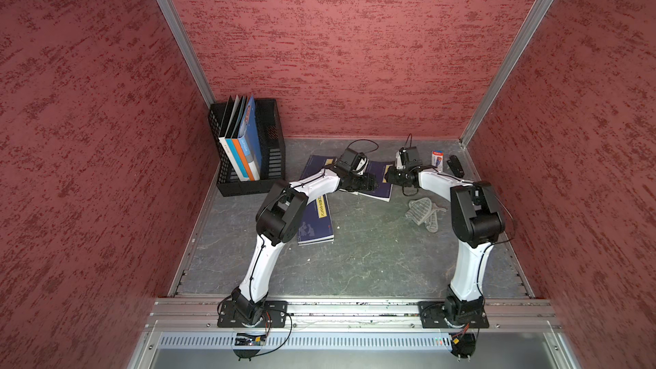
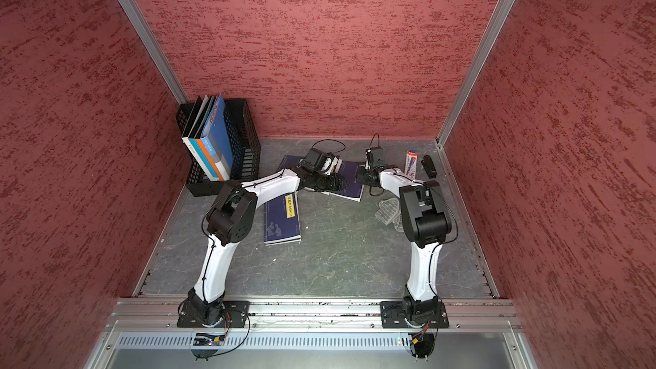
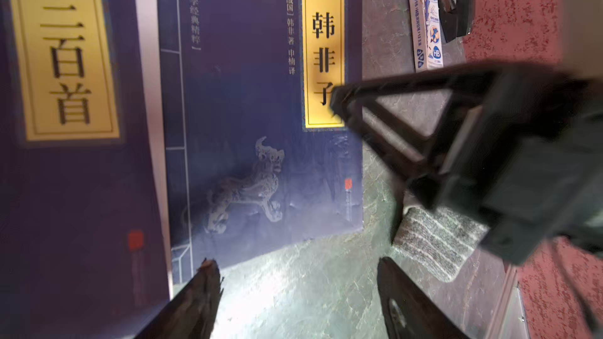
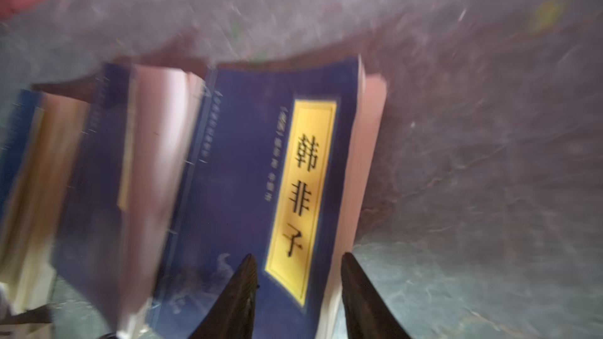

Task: Wipe the cover of the book
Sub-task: Move the book to the center of the board.

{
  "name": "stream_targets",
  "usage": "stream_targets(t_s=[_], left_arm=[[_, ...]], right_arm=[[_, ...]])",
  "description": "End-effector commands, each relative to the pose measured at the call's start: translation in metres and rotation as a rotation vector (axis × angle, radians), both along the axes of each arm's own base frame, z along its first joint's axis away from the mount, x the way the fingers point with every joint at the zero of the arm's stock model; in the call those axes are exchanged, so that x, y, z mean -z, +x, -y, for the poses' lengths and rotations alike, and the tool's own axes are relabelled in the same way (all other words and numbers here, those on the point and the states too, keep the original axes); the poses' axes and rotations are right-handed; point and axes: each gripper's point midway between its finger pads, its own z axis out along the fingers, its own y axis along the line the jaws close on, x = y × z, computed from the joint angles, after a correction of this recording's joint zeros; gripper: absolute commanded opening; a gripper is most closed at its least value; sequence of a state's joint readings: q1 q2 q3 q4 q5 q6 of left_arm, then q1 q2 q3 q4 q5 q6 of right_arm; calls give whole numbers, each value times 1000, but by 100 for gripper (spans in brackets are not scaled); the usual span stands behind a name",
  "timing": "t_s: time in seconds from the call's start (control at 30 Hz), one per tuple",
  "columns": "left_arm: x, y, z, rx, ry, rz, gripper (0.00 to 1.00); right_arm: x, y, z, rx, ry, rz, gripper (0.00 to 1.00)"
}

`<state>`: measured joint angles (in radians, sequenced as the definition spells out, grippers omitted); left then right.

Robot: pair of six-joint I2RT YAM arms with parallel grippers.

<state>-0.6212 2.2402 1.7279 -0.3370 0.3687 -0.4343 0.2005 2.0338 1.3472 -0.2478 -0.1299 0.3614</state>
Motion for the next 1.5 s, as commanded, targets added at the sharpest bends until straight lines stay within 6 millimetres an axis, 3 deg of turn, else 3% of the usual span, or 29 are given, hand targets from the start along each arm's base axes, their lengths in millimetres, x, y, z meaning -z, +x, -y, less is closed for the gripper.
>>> stream_targets(t_s=[0.0,0.27,0.53,0.87,1.07,1.3,1.47], left_arm=[[7,8,0,-19,28,9,77],[28,17,-10,-65,107,-16,80],[37,24,-14,-83,149,-13,80],[48,29,-18,-101,191,-16,80],[49,23,-5,-49,142,-52,77],[45,8,13,21,93,-67,53],[49,-5,15,31,82,-92,45]], right_arm=[[10,1,-2,-14,6,-9,41],[30,-11,16,-11,-119,-75,30],[45,-19,23,-26,-169,-108,29],[54,-29,51,-7,-339,-157,31],[51,-30,26,-87,-210,-137,32],[49,-47,-2,-160,-44,-134,32],[50,-69,-10,-174,29,-156,31]])
